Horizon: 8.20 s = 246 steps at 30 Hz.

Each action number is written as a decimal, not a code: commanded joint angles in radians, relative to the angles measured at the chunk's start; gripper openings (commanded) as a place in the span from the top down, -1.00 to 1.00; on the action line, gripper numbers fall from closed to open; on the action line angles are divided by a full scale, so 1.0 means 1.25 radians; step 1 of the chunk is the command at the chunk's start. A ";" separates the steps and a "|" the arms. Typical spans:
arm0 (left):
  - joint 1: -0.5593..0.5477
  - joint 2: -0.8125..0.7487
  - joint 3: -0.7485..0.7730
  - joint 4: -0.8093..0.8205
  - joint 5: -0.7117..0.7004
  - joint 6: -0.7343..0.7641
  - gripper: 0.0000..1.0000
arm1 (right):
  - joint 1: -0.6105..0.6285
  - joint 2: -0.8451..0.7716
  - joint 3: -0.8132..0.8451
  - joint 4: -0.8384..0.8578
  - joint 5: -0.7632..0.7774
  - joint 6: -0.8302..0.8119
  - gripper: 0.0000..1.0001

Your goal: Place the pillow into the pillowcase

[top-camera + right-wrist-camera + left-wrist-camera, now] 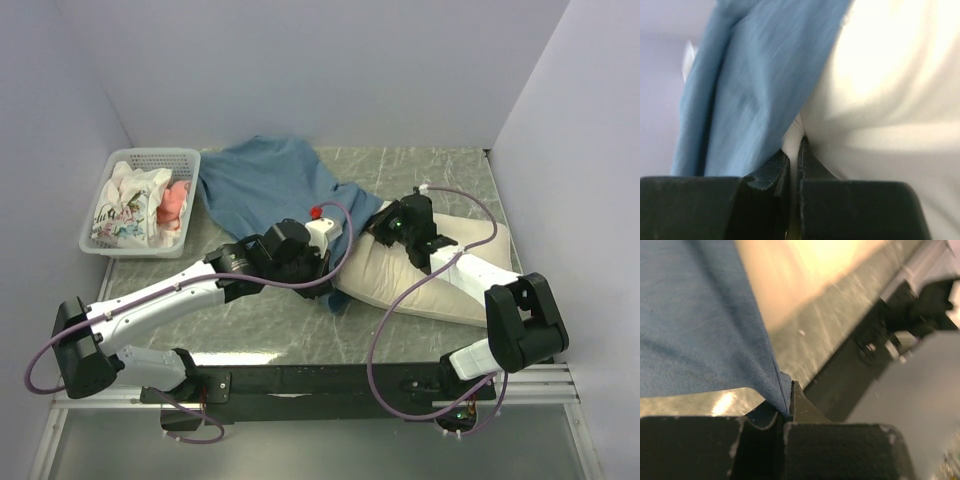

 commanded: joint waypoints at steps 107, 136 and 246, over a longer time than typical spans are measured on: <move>0.041 -0.431 -0.522 0.175 -0.292 -0.362 -0.11 | 0.137 -0.109 0.120 -0.122 -0.002 -0.027 1.00; -0.051 -0.084 -0.625 0.934 -0.002 -0.162 0.98 | 0.133 -0.093 0.136 -0.132 0.055 -0.016 1.00; 0.117 0.596 0.783 -0.078 -0.201 0.025 -0.68 | 0.016 -0.307 -0.028 -0.329 0.069 -0.280 -0.02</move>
